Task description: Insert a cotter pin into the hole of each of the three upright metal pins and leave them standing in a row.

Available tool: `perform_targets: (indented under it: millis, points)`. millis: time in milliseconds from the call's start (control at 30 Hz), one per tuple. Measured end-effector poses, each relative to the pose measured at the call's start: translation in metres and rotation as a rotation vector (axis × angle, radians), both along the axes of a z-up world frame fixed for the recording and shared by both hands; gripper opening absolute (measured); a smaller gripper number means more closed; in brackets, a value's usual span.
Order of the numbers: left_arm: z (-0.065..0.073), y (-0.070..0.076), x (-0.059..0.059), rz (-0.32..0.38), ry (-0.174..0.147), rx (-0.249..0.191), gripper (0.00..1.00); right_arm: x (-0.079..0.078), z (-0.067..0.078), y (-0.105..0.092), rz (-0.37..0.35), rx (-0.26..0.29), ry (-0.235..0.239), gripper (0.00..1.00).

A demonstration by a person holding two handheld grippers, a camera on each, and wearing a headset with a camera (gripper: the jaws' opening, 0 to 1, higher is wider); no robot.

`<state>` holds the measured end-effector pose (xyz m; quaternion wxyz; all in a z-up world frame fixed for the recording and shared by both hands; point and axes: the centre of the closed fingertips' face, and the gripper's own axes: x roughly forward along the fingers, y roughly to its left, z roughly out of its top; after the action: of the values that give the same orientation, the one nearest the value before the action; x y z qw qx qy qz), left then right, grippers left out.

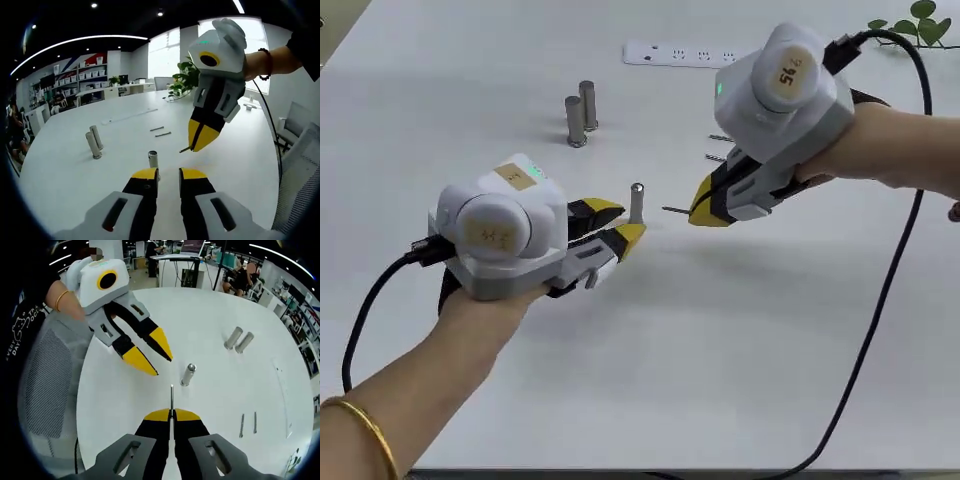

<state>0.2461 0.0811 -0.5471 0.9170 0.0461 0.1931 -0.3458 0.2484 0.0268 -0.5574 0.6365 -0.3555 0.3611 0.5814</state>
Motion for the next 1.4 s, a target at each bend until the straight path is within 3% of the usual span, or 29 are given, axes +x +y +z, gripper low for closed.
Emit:
perform_targets:
  millis: [333, 433, 633, 1400]
  points:
    - [-0.02, -0.002, 0.019, 0.053, 0.018, 0.032, 0.14, 0.012, -0.003, 0.004, -0.021, -0.017, 0.013, 0.0]
    - [-0.026, -0.003, 0.023, 0.067, 0.029, 0.062, 0.14, 0.014, -0.003, 0.005, -0.024, -0.011, 0.016, 0.0]
    - [-0.033, -0.007, 0.029, 0.073, 0.021, 0.09, 0.14, 0.017, -0.005, 0.007, -0.027, -0.015, 0.013, 0.0]
    - [-0.038, -0.009, 0.042, 0.119, 0.031, 0.075, 0.06, 0.014, -0.007, 0.019, -0.014, 0.003, 0.023, 0.0]
